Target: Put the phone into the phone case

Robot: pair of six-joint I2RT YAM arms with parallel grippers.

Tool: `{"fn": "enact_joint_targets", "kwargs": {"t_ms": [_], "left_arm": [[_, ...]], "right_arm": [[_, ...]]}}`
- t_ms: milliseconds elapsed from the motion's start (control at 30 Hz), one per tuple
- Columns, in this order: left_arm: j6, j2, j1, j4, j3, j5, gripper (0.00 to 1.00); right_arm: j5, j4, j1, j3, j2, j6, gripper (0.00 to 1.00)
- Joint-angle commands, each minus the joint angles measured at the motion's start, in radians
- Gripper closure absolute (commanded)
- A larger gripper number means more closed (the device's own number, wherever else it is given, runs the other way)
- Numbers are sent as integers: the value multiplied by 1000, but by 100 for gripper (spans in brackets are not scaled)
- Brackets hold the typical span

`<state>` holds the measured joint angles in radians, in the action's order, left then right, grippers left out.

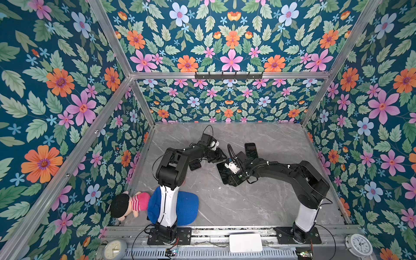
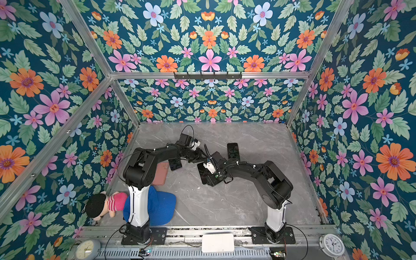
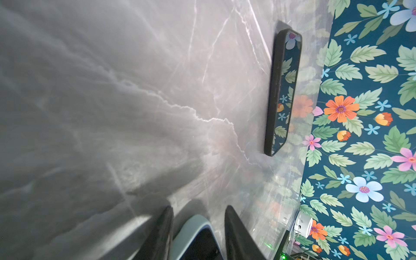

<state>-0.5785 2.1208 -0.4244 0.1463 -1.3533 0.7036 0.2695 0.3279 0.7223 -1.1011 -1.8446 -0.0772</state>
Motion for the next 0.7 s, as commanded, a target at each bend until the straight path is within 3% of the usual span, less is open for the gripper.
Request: {"fn": "enact_joint_targets", "kwargs": {"t_ms": [0,667], "left_arm": [[-8,10,-6,65,12,-35,60],[-16,1,-33,38,40,-23,63]], "right_arm": [[-17,7,2,1,-24,-3,50],[15,-36,2,-6,-21,-75,58]]}}
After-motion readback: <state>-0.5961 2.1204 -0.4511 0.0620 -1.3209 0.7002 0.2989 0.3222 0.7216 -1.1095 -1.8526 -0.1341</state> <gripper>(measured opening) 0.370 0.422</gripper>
